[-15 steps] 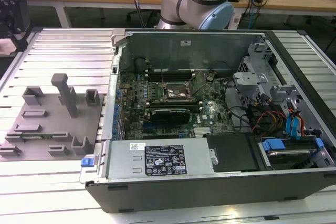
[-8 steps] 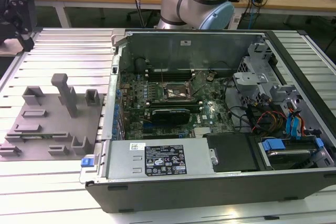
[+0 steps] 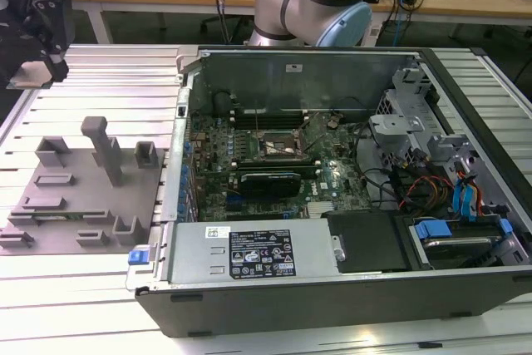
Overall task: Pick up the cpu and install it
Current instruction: 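Pick up the cpu and move it towards the insertion slot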
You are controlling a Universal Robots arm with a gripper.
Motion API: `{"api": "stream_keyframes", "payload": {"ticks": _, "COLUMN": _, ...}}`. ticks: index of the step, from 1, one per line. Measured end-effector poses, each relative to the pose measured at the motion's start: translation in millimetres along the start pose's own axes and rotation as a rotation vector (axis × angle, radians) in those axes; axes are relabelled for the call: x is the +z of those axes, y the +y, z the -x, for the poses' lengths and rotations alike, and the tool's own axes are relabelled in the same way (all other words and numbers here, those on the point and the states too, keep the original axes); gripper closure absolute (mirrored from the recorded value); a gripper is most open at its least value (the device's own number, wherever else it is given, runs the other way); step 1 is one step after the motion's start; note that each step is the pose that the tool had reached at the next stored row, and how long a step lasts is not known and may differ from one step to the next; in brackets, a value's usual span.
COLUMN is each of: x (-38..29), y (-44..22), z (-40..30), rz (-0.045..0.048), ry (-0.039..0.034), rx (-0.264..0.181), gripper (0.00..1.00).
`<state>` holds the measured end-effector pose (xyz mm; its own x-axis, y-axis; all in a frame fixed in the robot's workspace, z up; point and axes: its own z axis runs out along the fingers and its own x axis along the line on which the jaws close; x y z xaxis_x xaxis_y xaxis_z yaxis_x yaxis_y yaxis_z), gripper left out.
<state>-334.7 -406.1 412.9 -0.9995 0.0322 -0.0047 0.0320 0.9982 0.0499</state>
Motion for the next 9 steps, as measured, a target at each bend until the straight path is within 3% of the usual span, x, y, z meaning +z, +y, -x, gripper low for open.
{"api": "stream_keyframes", "payload": {"ticks": 9, "x": 0.1, "y": 0.5, "z": 15.7, "rz": 0.0000, "ry": 0.0000, "rx": 0.000, "gripper": 0.45}}
